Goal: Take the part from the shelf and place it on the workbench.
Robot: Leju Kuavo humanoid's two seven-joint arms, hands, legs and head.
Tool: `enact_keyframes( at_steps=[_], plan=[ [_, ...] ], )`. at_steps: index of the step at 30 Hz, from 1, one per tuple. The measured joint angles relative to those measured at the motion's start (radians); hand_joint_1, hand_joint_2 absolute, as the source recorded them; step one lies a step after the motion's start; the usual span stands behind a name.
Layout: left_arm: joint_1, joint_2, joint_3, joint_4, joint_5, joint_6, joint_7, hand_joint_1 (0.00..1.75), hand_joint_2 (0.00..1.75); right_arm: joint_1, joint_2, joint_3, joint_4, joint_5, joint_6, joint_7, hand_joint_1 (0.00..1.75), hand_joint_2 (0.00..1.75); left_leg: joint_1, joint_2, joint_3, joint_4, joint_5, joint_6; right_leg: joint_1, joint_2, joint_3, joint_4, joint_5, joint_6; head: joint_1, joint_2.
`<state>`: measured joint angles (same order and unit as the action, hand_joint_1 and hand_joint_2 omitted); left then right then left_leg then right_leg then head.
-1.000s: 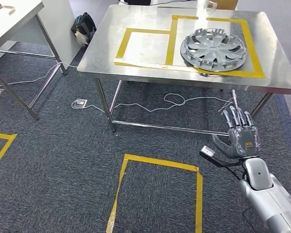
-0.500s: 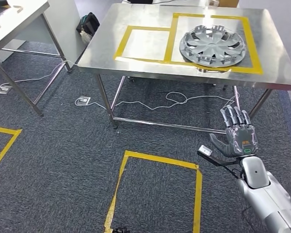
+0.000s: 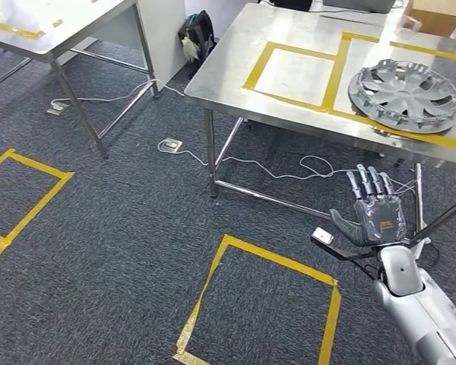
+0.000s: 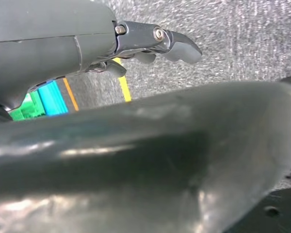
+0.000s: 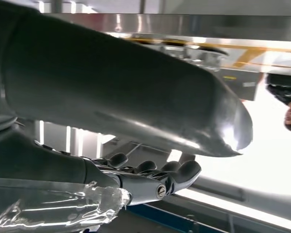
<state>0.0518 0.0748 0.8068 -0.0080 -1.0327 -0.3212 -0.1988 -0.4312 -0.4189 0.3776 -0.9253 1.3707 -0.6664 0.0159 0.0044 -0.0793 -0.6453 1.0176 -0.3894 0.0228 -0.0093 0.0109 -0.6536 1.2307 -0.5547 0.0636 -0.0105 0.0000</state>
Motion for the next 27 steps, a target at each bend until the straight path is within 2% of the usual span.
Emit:
enact_keyframes(
  at_steps=[2, 3, 4, 6, 7, 9, 10, 11, 12, 13, 14, 15, 16, 18, 19, 21, 22, 24, 25, 26, 27],
  plan=[
    [0.000, 0.000, 0.000, 0.000, 0.002, 0.000, 0.000, 0.00, 0.00, -0.002, 0.000, 0.000, 0.000, -0.002, 0.000, -0.001, 0.00, 0.00, -0.001, -0.026, -0.003, 0.002, 0.004, -0.006, -0.004, 0.042, 0.060, -0.133, 0.054, -0.007, -0.001, 0.000],
    [0.000, 0.000, 0.000, 0.000, 0.003, 0.000, 0.000, 0.00, 0.00, -0.003, 0.000, -0.001, 0.000, -0.003, 0.000, -0.001, 0.00, 0.00, 0.000, -0.037, -0.006, 0.001, 0.007, -0.011, -0.004, 0.058, 0.080, -0.175, 0.064, -0.009, -0.001, 0.000],
    [0.001, 0.000, 0.000, 0.000, 0.005, 0.000, 0.000, 0.00, 0.00, -0.003, 0.000, -0.001, 0.000, -0.004, 0.000, -0.001, 0.00, 0.00, 0.001, -0.047, -0.011, 0.000, 0.012, -0.018, -0.004, 0.064, 0.088, -0.191, 0.064, -0.012, -0.002, 0.000],
    [0.005, 0.000, 0.000, 0.001, 0.007, 0.000, 0.001, 0.00, 0.00, -0.003, 0.001, -0.001, 0.000, -0.005, 0.000, -0.001, 0.00, 0.00, 0.004, -0.067, -0.018, -0.005, 0.022, -0.032, -0.002, 0.043, 0.093, -0.196, 0.071, -0.022, -0.001, 0.000],
    [0.007, -0.002, 0.000, 0.002, 0.008, 0.000, 0.002, 0.00, 0.00, -0.003, 0.001, 0.000, 0.000, -0.005, 0.000, -0.001, 0.00, 0.00, 0.003, -0.060, -0.021, -0.003, 0.020, -0.038, -0.004, 0.031, 0.094, -0.200, 0.075, -0.028, -0.002, 0.000],
    [0.008, -0.003, -0.001, 0.003, 0.008, 0.000, 0.004, 0.00, 0.00, -0.003, 0.002, -0.001, 0.000, -0.006, 0.000, -0.002, 0.00, 0.00, -0.001, -0.006, -0.049, 0.053, -0.019, -0.048, -0.008, 0.005, 0.097, -0.207, 0.082, -0.037, -0.009, 0.000],
    [0.007, -0.003, -0.001, 0.003, 0.009, 0.001, 0.005, 0.00, 0.00, -0.002, 0.002, -0.002, 0.000, -0.006, 0.000, -0.002, 0.00, 0.00, -0.003, 0.029, -0.076, 0.112, -0.053, -0.052, -0.007, -0.008, 0.097, -0.208, 0.083, -0.039, -0.013, 0.000],
    [0.005, -0.003, -0.001, 0.003, 0.009, 0.001, 0.005, 0.00, 0.00, 0.000, 0.002, -0.002, 0.000, -0.006, 0.000, -0.002, 0.00, 0.00, -0.001, 0.052, -0.108, 0.182, -0.087, -0.056, -0.006, -0.022, 0.096, -0.208, 0.083, -0.040, -0.015, 0.000],
    [0.003, -0.004, -0.001, 0.003, 0.009, 0.001, 0.005, 0.00, 0.00, 0.001, 0.002, -0.002, 0.000, -0.006, 0.000, -0.002, 0.00, 0.00, 0.001, 0.062, -0.133, 0.239, -0.110, -0.059, -0.006, -0.037, 0.095, -0.208, 0.083, -0.040, -0.015, 0.000],
    [0.003, -0.004, -0.001, 0.003, 0.010, 0.001, 0.005, 0.00, 0.00, 0.002, 0.002, -0.002, 0.000, -0.006, 0.001, -0.002, 0.00, 0.00, 0.003, 0.067, -0.143, 0.267, -0.115, -0.062, -0.006, -0.052, 0.095, -0.208, 0.082, -0.040, -0.015, 0.000],
    [0.003, -0.005, -0.001, 0.003, 0.010, 0.001, 0.005, 0.00, 0.00, 0.003, 0.002, -0.001, 0.000, -0.006, 0.001, -0.003, 0.00, 0.00, 0.006, 0.071, -0.134, 0.258, -0.103, -0.064, -0.007, -0.066, 0.095, -0.208, 0.081, -0.039, -0.015, 0.000],
    [0.003, -0.005, -0.001, 0.003, 0.010, 0.001, 0.005, 0.00, 0.00, 0.003, 0.003, -0.001, 0.000, -0.006, 0.001, -0.004, 0.00, 0.00, 0.007, 0.078, -0.104, 0.210, -0.077, -0.065, -0.008, -0.078, 0.097, -0.208, 0.080, -0.037, -0.016, 0.000],
    [0.004, -0.005, -0.001, 0.003, 0.010, 0.001, 0.005, 0.00, 0.00, 0.003, 0.003, -0.002, 0.000, -0.006, 0.001, -0.004, 0.00, 0.00, 0.008, 0.100, -0.062, 0.141, -0.049, -0.066, -0.008, -0.090, 0.099, -0.208, 0.078, -0.033, -0.016, 0.000],
    [0.003, -0.005, -0.001, 0.003, 0.012, 0.001, 0.005, 0.00, 0.00, 0.001, 0.000, -0.003, 0.000, -0.006, 0.001, -0.004, 0.00, 0.00, 0.005, 0.143, 0.003, 0.030, -0.018, -0.057, -0.002, -0.111, 0.104, -0.206, 0.071, -0.020, -0.017, 0.000],
    [0.002, -0.005, -0.001, 0.003, 0.013, 0.001, 0.005, 0.00, 0.00, 0.000, -0.001, -0.003, 0.000, -0.007, 0.002, -0.004, 0.00, 0.00, 0.003, 0.154, 0.015, 0.005, -0.016, -0.049, 0.003, -0.122, 0.108, -0.207, 0.068, -0.015, -0.016, 0.000],
    [0.002, -0.006, -0.001, 0.003, 0.017, 0.001, 0.005, 0.00, 0.00, -0.001, -0.002, -0.003, 0.000, -0.008, 0.002, -0.004, 0.00, 0.00, 0.001, 0.132, 0.013, 0.000, -0.018, -0.030, 0.005, -0.144, 0.118, -0.215, 0.066, -0.004, -0.015, 0.000],
    [0.003, -0.006, -0.001, 0.003, 0.018, 0.001, 0.005, 0.00, 0.00, -0.002, -0.003, -0.003, -0.001, -0.009, 0.003, -0.004, 0.00, 0.00, 0.001, 0.120, 0.014, -0.002, -0.017, -0.023, 0.003, -0.138, 0.120, -0.214, 0.061, 0.001, -0.015, 0.000],
    [0.005, -0.006, -0.001, 0.003, 0.019, 0.001, 0.005, 0.00, 0.00, -0.001, -0.004, -0.003, -0.002, -0.011, 0.003, -0.004, 0.00, 0.00, 0.005, 0.096, 0.015, -0.005, -0.015, -0.008, -0.002, -0.085, 0.098, -0.161, 0.023, 0.009, -0.011, 0.000],
    [0.004, -0.006, -0.001, 0.003, 0.020, 0.001, 0.005, 0.00, 0.00, 0.001, -0.005, -0.004, -0.003, -0.012, 0.003, -0.004, 0.00, 0.00, 0.005, 0.083, 0.016, -0.006, -0.014, -0.003, -0.003, -0.049, 0.070, -0.103, -0.007, 0.009, -0.008, 0.000],
    [0.003, -0.006, -0.001, 0.003, 0.021, 0.001, 0.005, 0.00, 0.00, 0.004, -0.007, -0.004, -0.003, -0.013, 0.003, -0.004, 0.00, 0.00, 0.004, 0.069, 0.015, -0.006, -0.014, 0.000, -0.003, -0.026, 0.035, -0.031, -0.038, 0.007, -0.006, 0.000],
    [0.002, -0.006, -0.001, 0.003, 0.021, 0.001, 0.005, 0.00, 0.00, 0.009, -0.008, -0.004, -0.003, -0.014, 0.003, -0.004, 0.00, 0.00, 0.003, 0.055, 0.015, -0.005, -0.014, 0.002, -0.001, -0.016, 0.000, 0.032, -0.059, 0.005, -0.004, 0.000]
  ],
)
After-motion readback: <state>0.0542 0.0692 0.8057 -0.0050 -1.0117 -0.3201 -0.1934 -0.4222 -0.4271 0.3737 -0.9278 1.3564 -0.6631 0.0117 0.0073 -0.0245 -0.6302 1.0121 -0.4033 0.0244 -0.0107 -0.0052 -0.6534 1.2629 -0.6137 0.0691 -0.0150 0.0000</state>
